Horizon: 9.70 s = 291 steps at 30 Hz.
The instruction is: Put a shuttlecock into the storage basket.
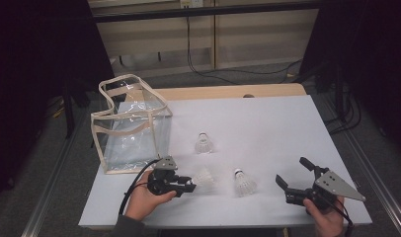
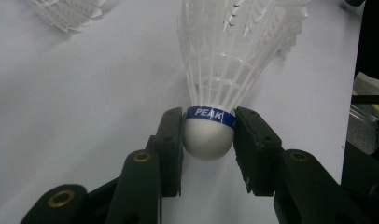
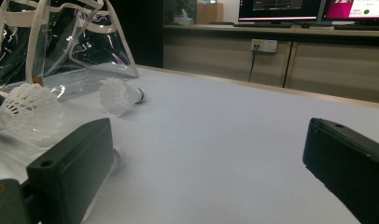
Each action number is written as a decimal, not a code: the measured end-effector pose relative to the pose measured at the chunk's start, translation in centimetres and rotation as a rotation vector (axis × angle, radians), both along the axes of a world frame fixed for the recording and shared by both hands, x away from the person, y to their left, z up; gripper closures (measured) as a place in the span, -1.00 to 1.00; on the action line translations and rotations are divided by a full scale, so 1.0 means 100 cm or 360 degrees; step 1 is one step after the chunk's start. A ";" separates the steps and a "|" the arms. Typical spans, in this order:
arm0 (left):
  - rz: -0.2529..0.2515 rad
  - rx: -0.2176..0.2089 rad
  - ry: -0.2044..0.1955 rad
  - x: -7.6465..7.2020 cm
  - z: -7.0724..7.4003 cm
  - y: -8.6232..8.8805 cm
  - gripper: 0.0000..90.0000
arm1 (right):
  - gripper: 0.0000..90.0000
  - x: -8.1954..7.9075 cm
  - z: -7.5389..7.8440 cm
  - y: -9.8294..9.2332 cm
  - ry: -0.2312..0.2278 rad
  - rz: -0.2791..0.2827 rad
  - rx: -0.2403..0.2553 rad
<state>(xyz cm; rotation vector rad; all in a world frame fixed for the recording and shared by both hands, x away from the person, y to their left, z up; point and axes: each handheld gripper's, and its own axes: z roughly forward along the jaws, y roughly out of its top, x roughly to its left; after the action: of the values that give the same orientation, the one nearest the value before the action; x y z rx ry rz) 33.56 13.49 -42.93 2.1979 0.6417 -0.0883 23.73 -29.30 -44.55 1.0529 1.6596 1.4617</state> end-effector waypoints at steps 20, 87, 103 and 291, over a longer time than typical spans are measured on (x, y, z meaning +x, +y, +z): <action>0.0011 -0.0016 0.0083 0.003 0.019 0.001 0.43 | -0.96 -0.001 -0.001 -0.001 -0.0002 -0.0005 -0.0006; 0.0077 0.0070 0.0094 0.041 0.090 -0.011 0.43 | -0.96 -0.001 0.000 -0.001 -0.0002 0.0002 0.0006; 0.0136 0.0096 0.0074 0.052 0.110 -0.010 0.43 | -0.96 -0.001 0.000 -0.002 -0.0005 0.0001 0.0004; 0.0920 0.0200 0.0050 0.147 0.192 0.072 0.44 | -0.96 0.000 0.000 0.001 -0.0011 0.0017 -0.0013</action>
<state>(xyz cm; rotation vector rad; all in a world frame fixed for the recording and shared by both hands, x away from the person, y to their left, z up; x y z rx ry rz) 48.31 20.74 -23.74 2.0448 1.3012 0.2235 23.78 -29.17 -44.52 1.0352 1.6672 1.4624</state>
